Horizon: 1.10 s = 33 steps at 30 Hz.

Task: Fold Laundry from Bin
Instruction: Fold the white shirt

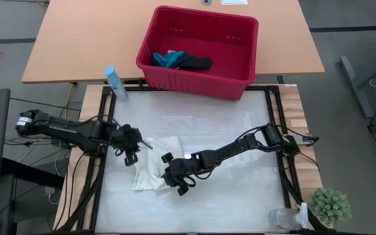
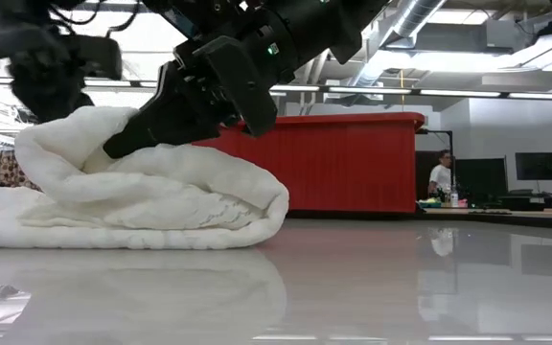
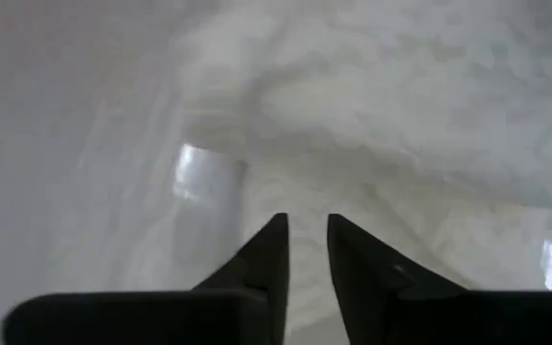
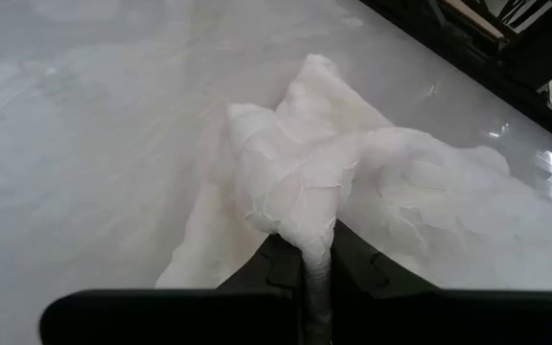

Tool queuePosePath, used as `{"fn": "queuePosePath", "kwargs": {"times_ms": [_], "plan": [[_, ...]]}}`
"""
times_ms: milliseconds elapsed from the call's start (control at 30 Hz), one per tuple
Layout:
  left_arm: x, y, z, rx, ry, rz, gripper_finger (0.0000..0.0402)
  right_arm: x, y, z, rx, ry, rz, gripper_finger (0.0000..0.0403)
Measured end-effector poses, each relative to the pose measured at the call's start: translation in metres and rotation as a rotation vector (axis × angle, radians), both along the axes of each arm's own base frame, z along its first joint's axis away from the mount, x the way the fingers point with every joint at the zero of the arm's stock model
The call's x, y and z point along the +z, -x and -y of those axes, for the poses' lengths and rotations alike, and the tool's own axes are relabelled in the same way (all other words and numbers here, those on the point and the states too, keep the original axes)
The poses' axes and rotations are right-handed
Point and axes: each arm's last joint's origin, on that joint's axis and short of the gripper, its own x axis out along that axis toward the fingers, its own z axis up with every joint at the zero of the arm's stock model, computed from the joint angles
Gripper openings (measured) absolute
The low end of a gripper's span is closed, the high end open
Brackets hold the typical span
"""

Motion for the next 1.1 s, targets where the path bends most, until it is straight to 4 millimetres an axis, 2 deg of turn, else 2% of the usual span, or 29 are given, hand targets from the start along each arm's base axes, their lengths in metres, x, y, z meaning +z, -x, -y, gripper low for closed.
{"fn": "queuePosePath", "kwargs": {"times_ms": [167,333,500,867,1100], "plan": [[-0.019,0.003,0.023,0.004,-0.012,0.063,0.0007,0.0,0.0,0.0,0.0,0.001,-0.005,0.0052],[-0.038,0.008,0.041,0.032,0.082,0.125,0.0001,-0.001,0.0,0.003,-0.007,0.003,-0.008,0.0052],[-0.064,0.014,0.047,0.103,0.106,0.066,0.0,-0.001,-0.001,0.006,-0.013,0.003,-0.009,0.0052],[-0.097,-0.016,0.062,0.064,0.127,0.077,0.0,-0.002,0.0,0.007,-0.014,0.01,-0.025,0.0052],[-0.112,-0.04,0.066,0.025,0.142,0.185,0.0,-0.002,0.001,0.003,-0.005,0.011,-0.026,0.0052]]}}
